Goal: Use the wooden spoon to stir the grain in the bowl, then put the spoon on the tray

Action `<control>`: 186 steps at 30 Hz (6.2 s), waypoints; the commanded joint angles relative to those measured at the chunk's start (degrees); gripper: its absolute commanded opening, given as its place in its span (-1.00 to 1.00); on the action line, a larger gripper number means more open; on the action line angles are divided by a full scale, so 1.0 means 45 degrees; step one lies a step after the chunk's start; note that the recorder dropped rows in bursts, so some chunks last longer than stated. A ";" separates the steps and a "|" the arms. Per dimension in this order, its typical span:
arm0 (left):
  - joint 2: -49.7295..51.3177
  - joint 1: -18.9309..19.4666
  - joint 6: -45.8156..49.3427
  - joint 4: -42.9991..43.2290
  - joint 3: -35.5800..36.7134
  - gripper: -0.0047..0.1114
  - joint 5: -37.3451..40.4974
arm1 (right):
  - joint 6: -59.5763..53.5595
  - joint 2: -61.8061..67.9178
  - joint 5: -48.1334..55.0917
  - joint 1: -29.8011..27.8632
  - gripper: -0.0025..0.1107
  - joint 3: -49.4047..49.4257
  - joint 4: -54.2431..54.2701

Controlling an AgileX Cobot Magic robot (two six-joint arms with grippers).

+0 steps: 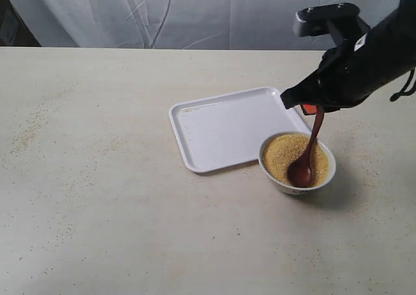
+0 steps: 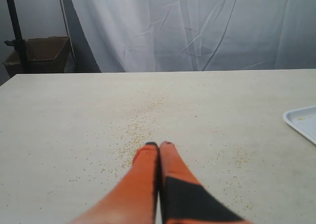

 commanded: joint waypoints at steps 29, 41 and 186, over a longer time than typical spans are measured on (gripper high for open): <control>-0.0061 0.0010 -0.0043 0.0039 0.0047 -0.92 -0.0048 | -0.2721 -0.5095 0.0517 -0.4023 -0.97 0.4626 0.4655; -0.0061 0.0010 -0.0043 0.0039 0.0047 -0.92 -0.0048 | 1.1241 -0.7153 -1.2991 -0.2731 -0.97 0.7510 -0.4995; -0.0061 0.0010 -0.0043 0.0094 0.0047 -0.92 -0.0048 | 1.7412 0.2825 -1.9903 -0.2101 -0.96 0.0978 -2.1042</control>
